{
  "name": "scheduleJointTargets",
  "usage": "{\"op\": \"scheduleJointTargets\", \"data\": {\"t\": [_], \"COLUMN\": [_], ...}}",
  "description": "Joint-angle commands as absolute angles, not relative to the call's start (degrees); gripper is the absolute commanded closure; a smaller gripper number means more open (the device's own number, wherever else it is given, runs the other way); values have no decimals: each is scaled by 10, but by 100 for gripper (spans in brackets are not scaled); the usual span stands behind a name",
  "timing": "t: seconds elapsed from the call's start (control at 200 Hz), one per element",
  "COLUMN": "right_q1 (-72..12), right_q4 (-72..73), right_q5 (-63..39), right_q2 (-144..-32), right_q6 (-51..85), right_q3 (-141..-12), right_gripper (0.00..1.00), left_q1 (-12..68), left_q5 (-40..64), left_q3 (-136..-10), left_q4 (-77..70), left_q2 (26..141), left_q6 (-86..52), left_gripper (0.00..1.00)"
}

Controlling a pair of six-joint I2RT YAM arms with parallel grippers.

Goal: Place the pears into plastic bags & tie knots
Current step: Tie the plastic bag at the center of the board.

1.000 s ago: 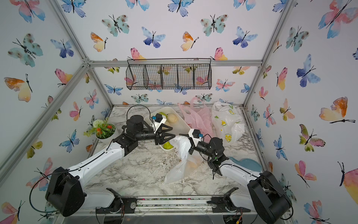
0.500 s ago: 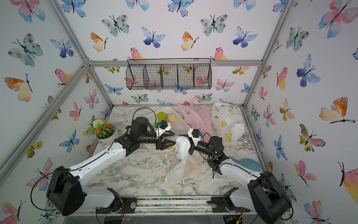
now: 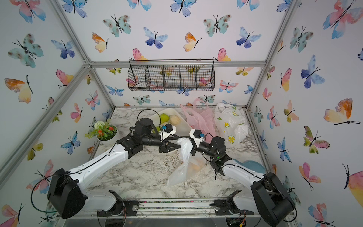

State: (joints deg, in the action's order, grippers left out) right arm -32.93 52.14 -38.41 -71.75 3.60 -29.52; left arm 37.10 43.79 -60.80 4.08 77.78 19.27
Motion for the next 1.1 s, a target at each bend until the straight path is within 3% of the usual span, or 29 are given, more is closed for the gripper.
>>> {"op": "scheduleJointTargets", "data": {"t": [0.0, 0.105, 0.21, 0.255, 0.391, 0.736, 0.892, 1.097], "right_q1": [-328, -328, -328, -328, -328, -328, -328, -328], "right_q4": [519, 520, 518, 516, 513, 516, 516, 513], "right_q5": [-403, -406, -406, -408, -422, -430, -429, -432], "right_q2": [-716, -717, -719, -717, -720, -724, -725, -725], "right_q6": [37, 35, 32, 32, 37, 45, 44, 46], "right_q3": [-303, -303, -301, -302, -307, -313, -313, -317], "right_gripper": [82, 84, 85, 86, 86, 86, 86, 87], "left_q1": [366, 362, 338, 325, 316, 322, 333, 334], "left_q5": [425, 431, 439, 443, 432, 452, 477, 499], "left_q3": [-622, -624, -629, -620, -571, -588, -569, -566], "left_q4": [59, 71, 100, 94, 13, 20, 18, 42], "left_q2": [783, 777, 752, 736, 716, 760, 748, 746], "left_q6": [203, 205, 204, 197, 171, 188, 190, 198], "left_gripper": [56, 57, 42, 40, 40, 44, 35, 32]}}
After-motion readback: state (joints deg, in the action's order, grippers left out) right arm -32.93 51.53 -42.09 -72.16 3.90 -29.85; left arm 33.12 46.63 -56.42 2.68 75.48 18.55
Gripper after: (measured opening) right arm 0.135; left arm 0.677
